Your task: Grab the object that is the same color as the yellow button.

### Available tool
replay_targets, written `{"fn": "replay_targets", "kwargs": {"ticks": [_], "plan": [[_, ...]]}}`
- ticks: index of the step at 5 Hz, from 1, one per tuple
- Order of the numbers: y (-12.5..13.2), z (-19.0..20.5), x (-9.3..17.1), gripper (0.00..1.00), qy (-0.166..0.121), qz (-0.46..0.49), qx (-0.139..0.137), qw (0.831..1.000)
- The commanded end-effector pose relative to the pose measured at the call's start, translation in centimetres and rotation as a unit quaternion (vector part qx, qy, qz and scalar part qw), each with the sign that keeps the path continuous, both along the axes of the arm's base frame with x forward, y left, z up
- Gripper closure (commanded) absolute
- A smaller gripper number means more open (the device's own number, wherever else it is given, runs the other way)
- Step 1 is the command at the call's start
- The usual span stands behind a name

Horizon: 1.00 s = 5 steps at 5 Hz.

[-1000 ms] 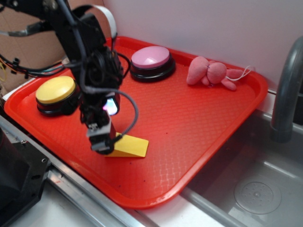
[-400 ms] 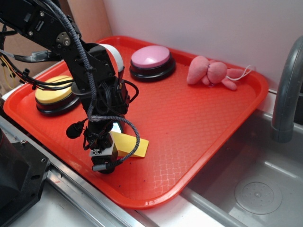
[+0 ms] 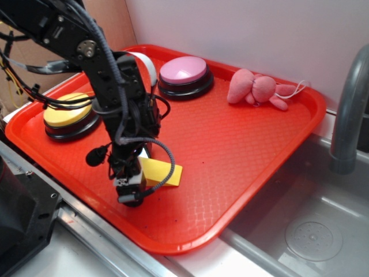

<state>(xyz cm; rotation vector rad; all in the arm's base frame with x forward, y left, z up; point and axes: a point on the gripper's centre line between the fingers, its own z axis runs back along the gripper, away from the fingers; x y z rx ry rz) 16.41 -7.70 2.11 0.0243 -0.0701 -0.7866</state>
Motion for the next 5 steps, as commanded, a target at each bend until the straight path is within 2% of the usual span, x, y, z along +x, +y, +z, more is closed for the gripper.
{"fn": "replay_targets", "kwargs": {"ticks": [1,2,4,5], "plan": [[2.5,8.5,1.7,1.00,-0.019,0.200,0.009,0.980],[4.8,11.7,2.3,1.00,-0.025,0.320,0.000,0.947],[8.6,16.1,3.6,1.00,-0.064,0.463,-0.021,0.884],[8.8,15.9,3.8,1.00,-0.050,0.465,-0.024,0.884]]}}
